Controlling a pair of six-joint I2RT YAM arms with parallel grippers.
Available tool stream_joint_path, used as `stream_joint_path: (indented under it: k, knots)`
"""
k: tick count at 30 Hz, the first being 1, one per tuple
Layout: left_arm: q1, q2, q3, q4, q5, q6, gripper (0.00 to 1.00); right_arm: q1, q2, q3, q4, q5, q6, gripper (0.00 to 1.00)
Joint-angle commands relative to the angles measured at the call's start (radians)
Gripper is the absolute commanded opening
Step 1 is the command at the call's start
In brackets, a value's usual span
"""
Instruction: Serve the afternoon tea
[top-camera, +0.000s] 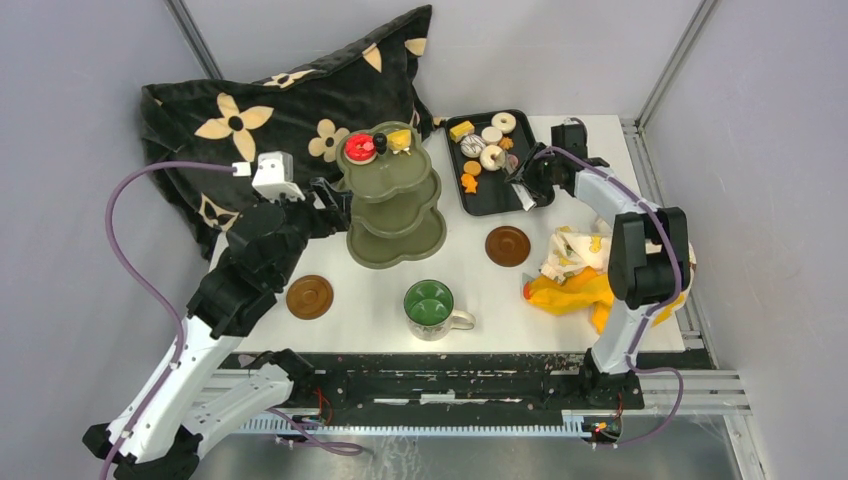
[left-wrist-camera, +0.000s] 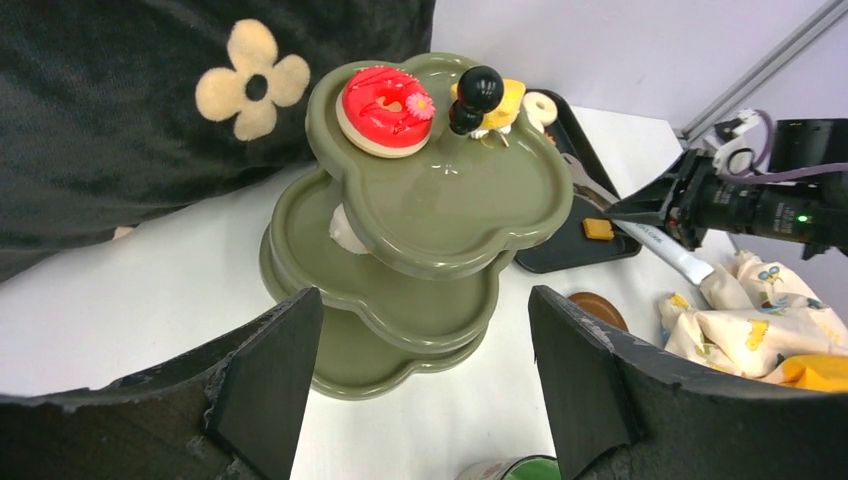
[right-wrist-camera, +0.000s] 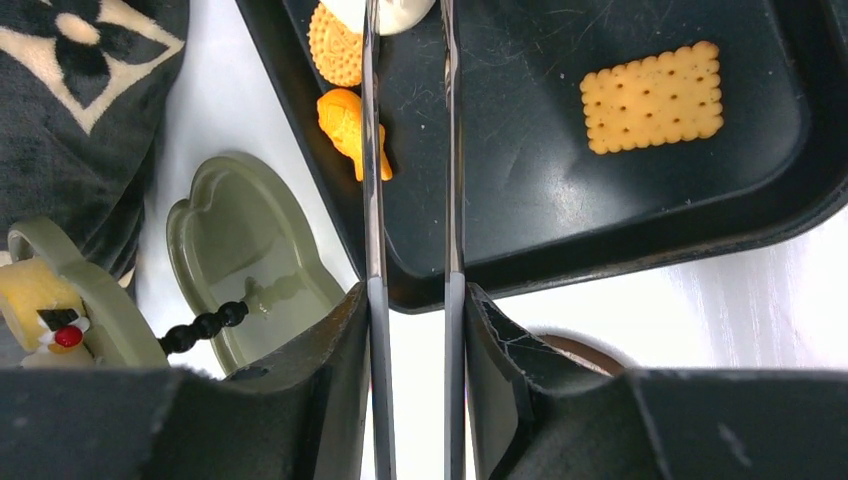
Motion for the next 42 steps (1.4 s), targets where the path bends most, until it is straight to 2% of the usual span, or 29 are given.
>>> stream_joint_path:
  k: [1, 4, 7, 11, 14, 18, 21, 25, 33, 37, 42]
  knots:
    - [0.000, 0.010, 0.031, 0.010, -0.044, 0.034, 0.82, -0.005, -0.119, -0.008, 0.035, 0.000, -0.023, 0.21]
    - [0.001, 0.000, 0.043, 0.007, -0.055, 0.048, 0.82, -0.004, -0.195, -0.026, -0.004, 0.013, -0.054, 0.14]
    - [0.001, -0.026, 0.051, 0.016, -0.052, 0.068, 0.82, -0.004, -0.269, -0.052, -0.050, 0.016, -0.089, 0.12]
    - [0.000, -0.028, 0.101, -0.013, -0.069, 0.090, 0.82, -0.005, -0.400, -0.090, -0.121, 0.004, -0.133, 0.11]
    - [-0.001, 0.002, 0.156, -0.084, -0.151, 0.068, 0.82, -0.001, -0.530, -0.115, -0.168, -0.041, -0.167, 0.11]
    - [0.000, 0.044, 0.210, -0.150, -0.215, 0.048, 0.83, 0.017, -0.710, -0.086, -0.293, -0.072, -0.215, 0.11]
    - [0.001, 0.060, 0.218, -0.158, -0.217, 0.036, 0.84, 0.084, -0.795, -0.024, -0.382, -0.079, -0.237, 0.12]
    - [0.000, 0.076, 0.224, -0.156, -0.215, 0.031, 0.84, 0.212, -0.814, 0.079, -0.453, -0.044, -0.251, 0.12]
    - [0.001, 0.074, 0.242, -0.172, -0.208, 0.030, 0.84, 0.443, -0.747, 0.136, -0.429, 0.022, -0.238, 0.13]
    - [0.001, 0.067, 0.255, -0.188, -0.224, 0.029, 0.84, 0.525, -0.708, 0.159, -0.423, 0.066, -0.246, 0.14]
    - [0.000, 0.056, 0.254, -0.186, -0.226, 0.030, 0.84, 0.572, -0.659, 0.194, -0.407, 0.091, -0.249, 0.14]
